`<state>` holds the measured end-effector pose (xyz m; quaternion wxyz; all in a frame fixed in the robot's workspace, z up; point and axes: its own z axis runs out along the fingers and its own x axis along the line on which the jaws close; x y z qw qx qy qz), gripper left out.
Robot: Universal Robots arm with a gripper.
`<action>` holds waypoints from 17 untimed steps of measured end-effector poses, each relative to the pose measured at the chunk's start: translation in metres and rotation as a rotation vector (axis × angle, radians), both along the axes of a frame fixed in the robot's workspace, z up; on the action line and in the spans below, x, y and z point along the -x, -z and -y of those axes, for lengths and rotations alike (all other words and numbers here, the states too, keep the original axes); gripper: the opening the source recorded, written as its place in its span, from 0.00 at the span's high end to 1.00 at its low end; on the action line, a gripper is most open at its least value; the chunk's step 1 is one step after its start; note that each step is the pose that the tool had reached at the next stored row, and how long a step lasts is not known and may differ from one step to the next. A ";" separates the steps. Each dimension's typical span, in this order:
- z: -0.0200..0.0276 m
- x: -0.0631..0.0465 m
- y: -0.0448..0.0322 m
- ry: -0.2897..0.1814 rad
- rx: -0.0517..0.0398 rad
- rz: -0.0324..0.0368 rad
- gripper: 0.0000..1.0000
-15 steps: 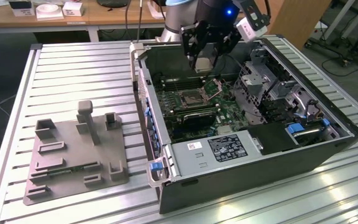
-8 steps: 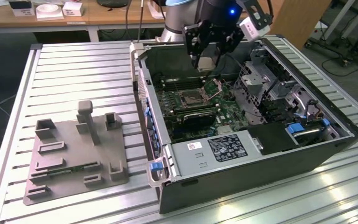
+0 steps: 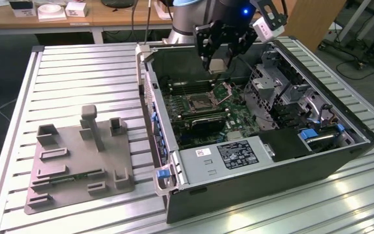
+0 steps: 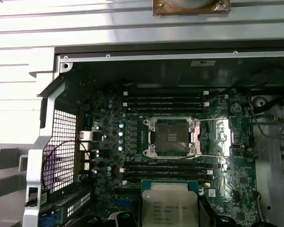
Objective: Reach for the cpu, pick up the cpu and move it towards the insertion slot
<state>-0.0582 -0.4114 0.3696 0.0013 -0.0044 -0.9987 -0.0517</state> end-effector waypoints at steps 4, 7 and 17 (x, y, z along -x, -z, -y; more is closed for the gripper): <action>-0.0009 -0.002 0.0000 0.000 0.0001 -0.0001 0.46; -0.0015 -0.004 0.0000 0.000 0.0000 0.0000 0.46; -0.0031 -0.009 0.0000 0.000 0.0000 0.0000 0.46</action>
